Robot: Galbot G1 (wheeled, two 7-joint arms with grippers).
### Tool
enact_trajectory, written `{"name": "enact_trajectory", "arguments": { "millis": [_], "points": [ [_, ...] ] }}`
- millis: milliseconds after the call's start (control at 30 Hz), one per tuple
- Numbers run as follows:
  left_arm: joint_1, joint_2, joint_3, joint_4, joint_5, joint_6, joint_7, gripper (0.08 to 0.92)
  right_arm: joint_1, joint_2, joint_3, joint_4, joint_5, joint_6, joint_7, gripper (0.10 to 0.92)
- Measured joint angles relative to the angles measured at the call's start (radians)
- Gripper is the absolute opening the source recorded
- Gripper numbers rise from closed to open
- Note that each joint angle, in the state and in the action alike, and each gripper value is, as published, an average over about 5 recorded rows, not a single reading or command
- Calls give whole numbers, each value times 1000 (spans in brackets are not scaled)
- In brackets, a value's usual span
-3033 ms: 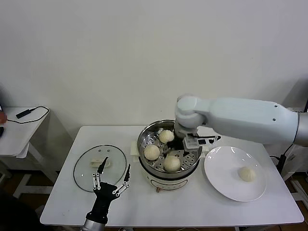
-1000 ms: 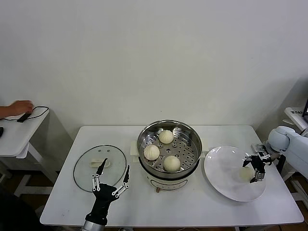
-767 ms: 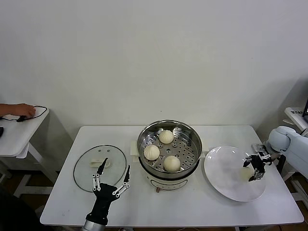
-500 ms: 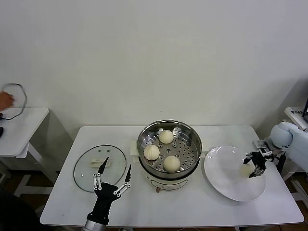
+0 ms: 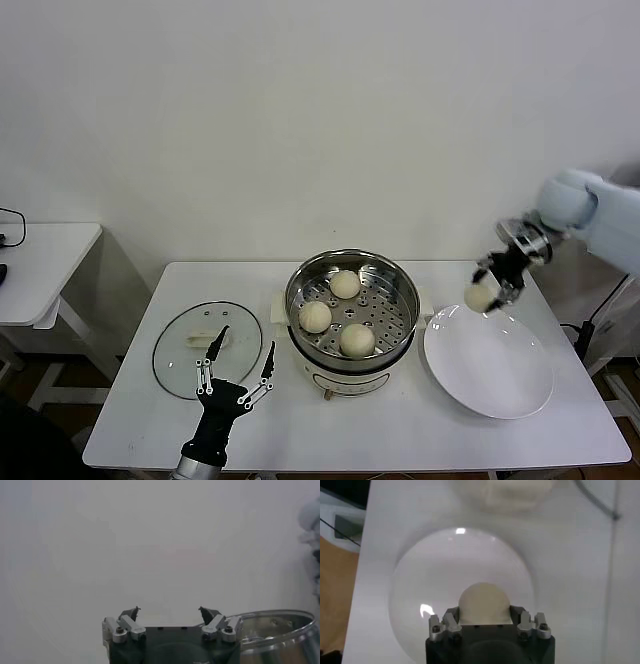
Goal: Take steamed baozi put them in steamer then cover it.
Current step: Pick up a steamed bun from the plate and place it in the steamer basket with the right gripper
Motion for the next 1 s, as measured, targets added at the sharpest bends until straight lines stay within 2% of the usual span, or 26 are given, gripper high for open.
{"name": "enact_trajectory", "arguments": {
  "millis": [400, 633, 1000],
  "points": [
    [-2, -6, -3, -8, -2, 1, -3, 823, 144, 217, -154, 61, 189, -99, 73, 671],
    [-2, -6, -14, -8, -5, 1, -4, 823, 115, 307, -185, 49, 217, -138, 116, 670],
    [-6, -6, -22, -2, -7, 3, -9, 823, 24, 361, -184, 9, 215, -159, 162, 668]
  ]
}}
